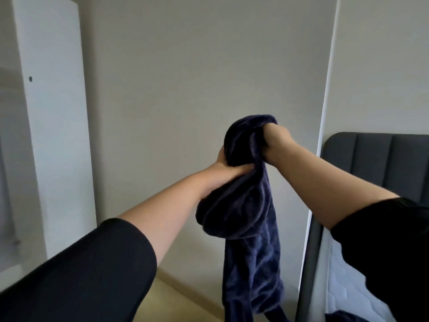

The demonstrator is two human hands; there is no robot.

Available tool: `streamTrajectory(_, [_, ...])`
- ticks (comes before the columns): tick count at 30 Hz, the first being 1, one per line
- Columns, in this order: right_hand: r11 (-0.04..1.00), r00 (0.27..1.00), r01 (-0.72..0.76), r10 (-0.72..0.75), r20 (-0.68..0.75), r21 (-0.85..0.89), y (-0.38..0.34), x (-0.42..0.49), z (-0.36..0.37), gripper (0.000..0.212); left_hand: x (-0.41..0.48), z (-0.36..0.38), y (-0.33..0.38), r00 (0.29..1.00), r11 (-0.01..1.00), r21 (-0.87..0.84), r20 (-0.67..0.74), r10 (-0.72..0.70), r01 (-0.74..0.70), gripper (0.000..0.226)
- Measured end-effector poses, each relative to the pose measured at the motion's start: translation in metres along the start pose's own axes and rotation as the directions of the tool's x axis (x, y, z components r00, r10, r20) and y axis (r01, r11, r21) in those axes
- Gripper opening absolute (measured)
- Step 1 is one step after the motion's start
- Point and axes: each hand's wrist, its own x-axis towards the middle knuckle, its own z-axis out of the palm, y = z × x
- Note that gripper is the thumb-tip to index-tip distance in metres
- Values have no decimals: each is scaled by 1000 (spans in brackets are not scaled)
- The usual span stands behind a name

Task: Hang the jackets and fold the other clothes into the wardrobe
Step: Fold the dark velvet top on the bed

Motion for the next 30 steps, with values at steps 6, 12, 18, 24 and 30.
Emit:
streamTrajectory(6, [991,971,-37,66,232,-128,14,-7,-28,45,14,5,-14,939,997,-15,-338,-71,70,31])
streamTrajectory(12, [805,969,41,112,219,-593,89,-13,-127,87,22,-2,-8,912,958,-274,-366,-184,84,23])
streamTrajectory(18, [891,766,-312,441,468,-329,176,-44,-127,92,34,-4,8,818,829,-551,-430,-381,96,43])
streamTrajectory(24, [915,950,-199,268,159,-352,181,-39,-90,24,28,-15,-4,862,711,-656,-181,-473,252,41])
streamTrajectory(30, [856,983,-23,-75,-168,-517,128,-15,-70,3,3,-34,-38,844,853,171,146,-516,493,64])
